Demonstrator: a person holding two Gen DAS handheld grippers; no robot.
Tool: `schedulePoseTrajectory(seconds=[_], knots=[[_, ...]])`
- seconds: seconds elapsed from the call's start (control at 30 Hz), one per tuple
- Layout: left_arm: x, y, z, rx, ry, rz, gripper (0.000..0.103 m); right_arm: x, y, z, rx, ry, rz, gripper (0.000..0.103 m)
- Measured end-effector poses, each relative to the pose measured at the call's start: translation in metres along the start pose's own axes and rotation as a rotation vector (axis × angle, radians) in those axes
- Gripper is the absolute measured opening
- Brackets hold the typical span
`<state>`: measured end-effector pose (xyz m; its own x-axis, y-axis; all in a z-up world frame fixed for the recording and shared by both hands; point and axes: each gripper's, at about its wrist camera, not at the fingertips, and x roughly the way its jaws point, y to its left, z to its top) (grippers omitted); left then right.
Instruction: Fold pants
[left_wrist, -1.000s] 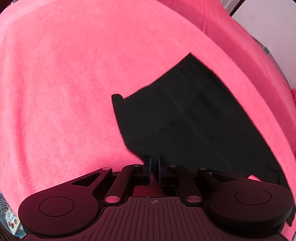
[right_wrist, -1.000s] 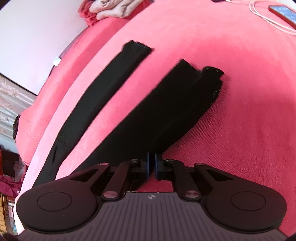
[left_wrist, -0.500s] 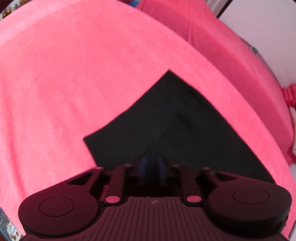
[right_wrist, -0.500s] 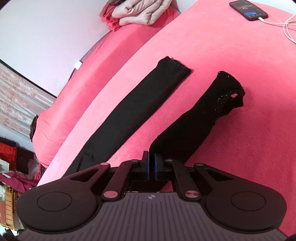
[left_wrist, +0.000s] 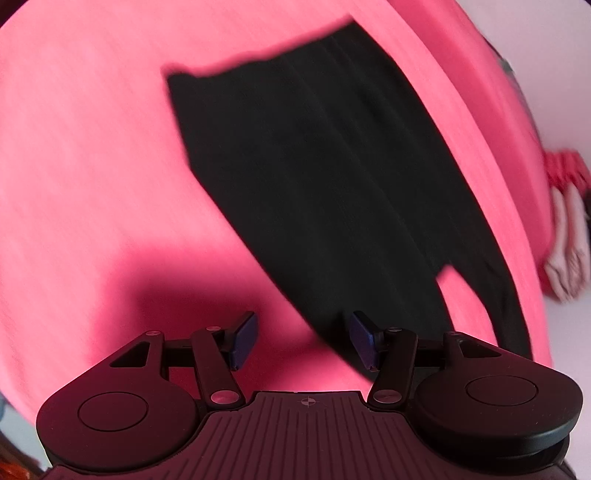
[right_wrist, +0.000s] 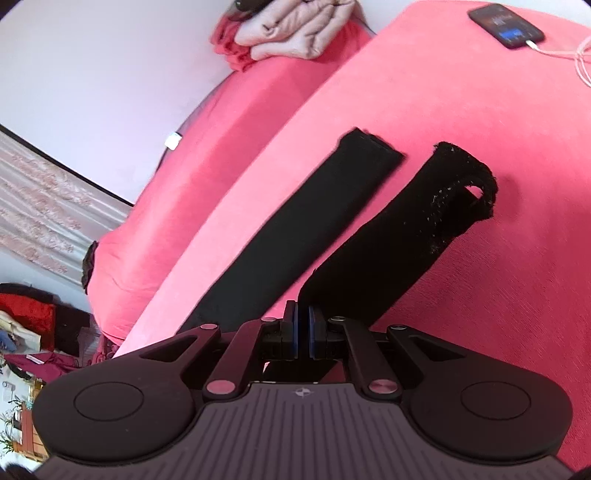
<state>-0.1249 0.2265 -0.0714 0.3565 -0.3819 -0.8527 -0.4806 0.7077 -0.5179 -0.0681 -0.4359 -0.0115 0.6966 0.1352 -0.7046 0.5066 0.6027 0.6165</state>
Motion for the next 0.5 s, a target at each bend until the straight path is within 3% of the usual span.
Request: schedulePoseTrajectory(seconds=[0.1,0.2,0.33,0.5], knots=[[0.011,-0.001,-0.018,-0.023,0.064,-0.075,0.103,-0.004,0.005,0.006,0.015,-0.012,0.041,0.008],[0.009,-0.003,-0.024,-0.019,0.042,-0.105,0.103,-0.011,0.011,0.011,0.016,-0.02,0.073,0.008],[0.018,0.006,-0.006,-0.115,0.046,-0.21,0.103,-0.012,0.024,0.014,-0.014,-0.023,0.088,0.008],[0.029,-0.002,0.012,-0.155,0.042,-0.227,0.103,-0.023,0.037,0.017,-0.028,-0.039,0.134,0.008]])
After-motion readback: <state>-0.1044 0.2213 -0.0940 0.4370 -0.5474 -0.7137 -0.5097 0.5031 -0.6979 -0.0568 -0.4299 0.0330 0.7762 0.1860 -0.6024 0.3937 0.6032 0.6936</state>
